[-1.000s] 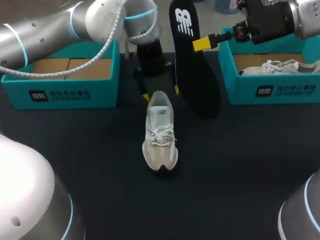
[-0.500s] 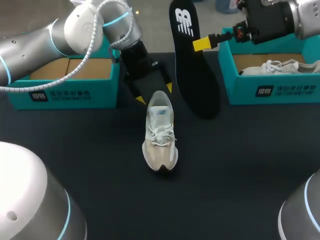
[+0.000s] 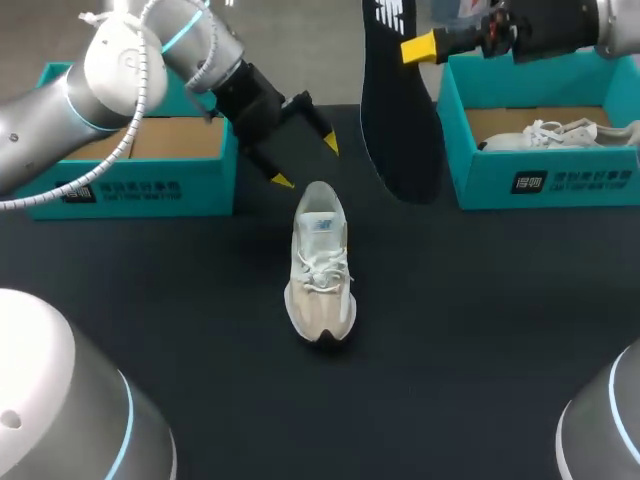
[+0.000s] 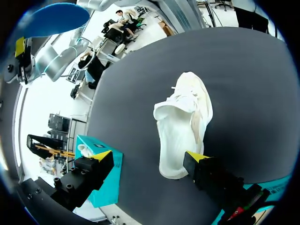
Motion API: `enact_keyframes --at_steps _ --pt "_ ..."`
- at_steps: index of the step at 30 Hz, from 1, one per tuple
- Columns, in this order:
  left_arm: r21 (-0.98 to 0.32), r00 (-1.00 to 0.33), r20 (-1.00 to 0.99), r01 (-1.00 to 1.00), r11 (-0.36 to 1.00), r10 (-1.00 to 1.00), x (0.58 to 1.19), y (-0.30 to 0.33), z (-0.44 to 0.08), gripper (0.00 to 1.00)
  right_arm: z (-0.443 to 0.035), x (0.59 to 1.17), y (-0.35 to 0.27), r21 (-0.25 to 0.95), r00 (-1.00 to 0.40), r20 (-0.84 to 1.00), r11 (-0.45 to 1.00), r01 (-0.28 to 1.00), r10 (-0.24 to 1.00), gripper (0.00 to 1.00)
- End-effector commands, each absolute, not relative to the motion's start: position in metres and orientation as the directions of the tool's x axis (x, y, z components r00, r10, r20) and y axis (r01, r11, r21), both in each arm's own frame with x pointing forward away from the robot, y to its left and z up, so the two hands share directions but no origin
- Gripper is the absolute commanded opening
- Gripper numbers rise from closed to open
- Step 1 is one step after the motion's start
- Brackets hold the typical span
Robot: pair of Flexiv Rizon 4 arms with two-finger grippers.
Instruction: Take the shoe out of the shoebox, open the shoe tongue, remove and reinsert the insole, then place the shoe into the shoebox
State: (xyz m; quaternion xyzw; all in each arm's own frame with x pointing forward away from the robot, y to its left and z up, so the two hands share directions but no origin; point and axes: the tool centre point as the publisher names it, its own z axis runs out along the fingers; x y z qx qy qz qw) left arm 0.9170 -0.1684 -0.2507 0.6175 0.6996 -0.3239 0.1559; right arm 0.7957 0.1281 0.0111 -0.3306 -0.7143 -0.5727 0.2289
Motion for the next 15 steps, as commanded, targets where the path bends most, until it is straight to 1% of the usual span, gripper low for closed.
enact_keyframes --at_steps 1,5,8,12,15 --pt "-0.238 -0.18 -0.685 0.971 0.017 0.706 0.91 -0.161 -0.238 1.0 0.018 0.826 0.132 0.629 -0.637 0.741 0.109 0.769 0.212 0.0" --pt "-0.203 -0.159 -0.737 0.979 0.009 0.657 0.909 -0.162 -0.222 1.0 0.02 0.848 0.13 0.586 -0.594 0.772 0.109 0.803 0.225 0.0" --pt "-0.173 -0.139 -0.774 0.985 0.004 0.618 0.908 -0.163 -0.212 1.0 0.018 0.864 0.128 0.529 -0.543 0.802 0.128 0.839 0.247 0.0" --pt "-0.142 -0.114 -0.813 0.99 -0.004 0.572 0.907 -0.165 -0.198 1.0 0.013 0.881 0.123 0.459 -0.475 0.844 0.119 0.88 0.252 0.0" --pt "-0.119 -0.1 -0.834 0.993 -0.002 0.542 0.906 -0.165 -0.191 1.0 0.009 0.891 0.116 0.429 -0.443 0.851 0.112 0.896 0.282 0.0"
